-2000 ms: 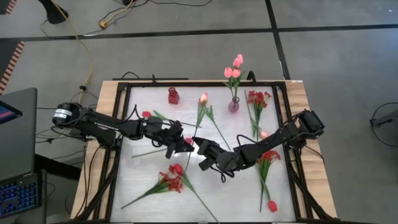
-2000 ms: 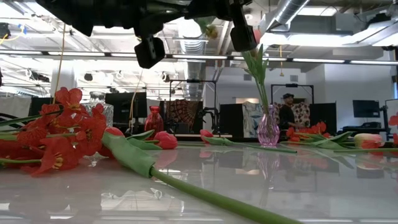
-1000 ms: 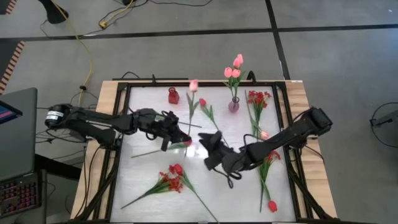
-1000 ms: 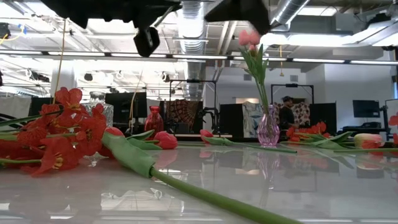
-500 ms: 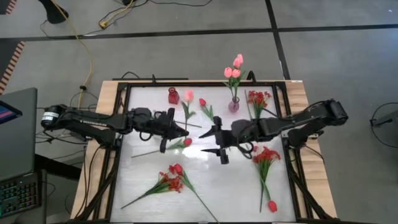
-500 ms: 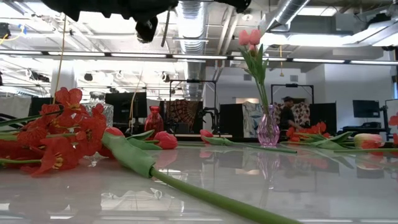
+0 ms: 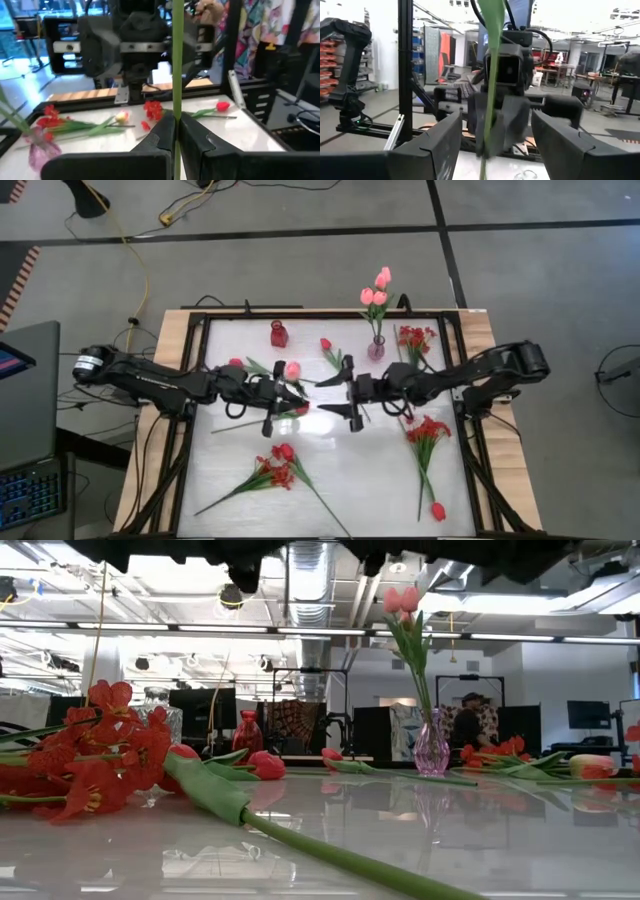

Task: Sort flowers into vase by color
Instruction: Put the pink tulip into the purple vase

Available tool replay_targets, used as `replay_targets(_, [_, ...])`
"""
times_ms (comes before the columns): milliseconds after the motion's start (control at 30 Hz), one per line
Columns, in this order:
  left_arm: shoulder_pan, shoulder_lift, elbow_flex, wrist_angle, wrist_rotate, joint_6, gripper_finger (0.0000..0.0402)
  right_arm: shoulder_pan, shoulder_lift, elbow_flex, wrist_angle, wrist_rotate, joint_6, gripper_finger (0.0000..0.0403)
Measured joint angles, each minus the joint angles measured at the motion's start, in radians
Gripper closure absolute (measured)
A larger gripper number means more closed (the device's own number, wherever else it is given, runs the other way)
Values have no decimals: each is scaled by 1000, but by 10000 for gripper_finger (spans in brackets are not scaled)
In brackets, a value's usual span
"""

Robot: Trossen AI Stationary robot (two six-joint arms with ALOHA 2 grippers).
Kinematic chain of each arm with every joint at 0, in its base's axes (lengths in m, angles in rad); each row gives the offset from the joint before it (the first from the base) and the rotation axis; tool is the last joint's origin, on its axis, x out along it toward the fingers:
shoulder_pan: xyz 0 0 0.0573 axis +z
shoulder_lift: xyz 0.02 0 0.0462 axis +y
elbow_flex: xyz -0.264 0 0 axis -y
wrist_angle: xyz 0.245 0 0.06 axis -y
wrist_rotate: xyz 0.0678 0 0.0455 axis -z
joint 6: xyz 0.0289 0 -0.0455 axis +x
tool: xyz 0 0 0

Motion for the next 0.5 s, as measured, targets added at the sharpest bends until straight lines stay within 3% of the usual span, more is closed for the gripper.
replay_targets(500, [10,126,0,163,1,-3,401,0,10,61,-72,33,-17,138])
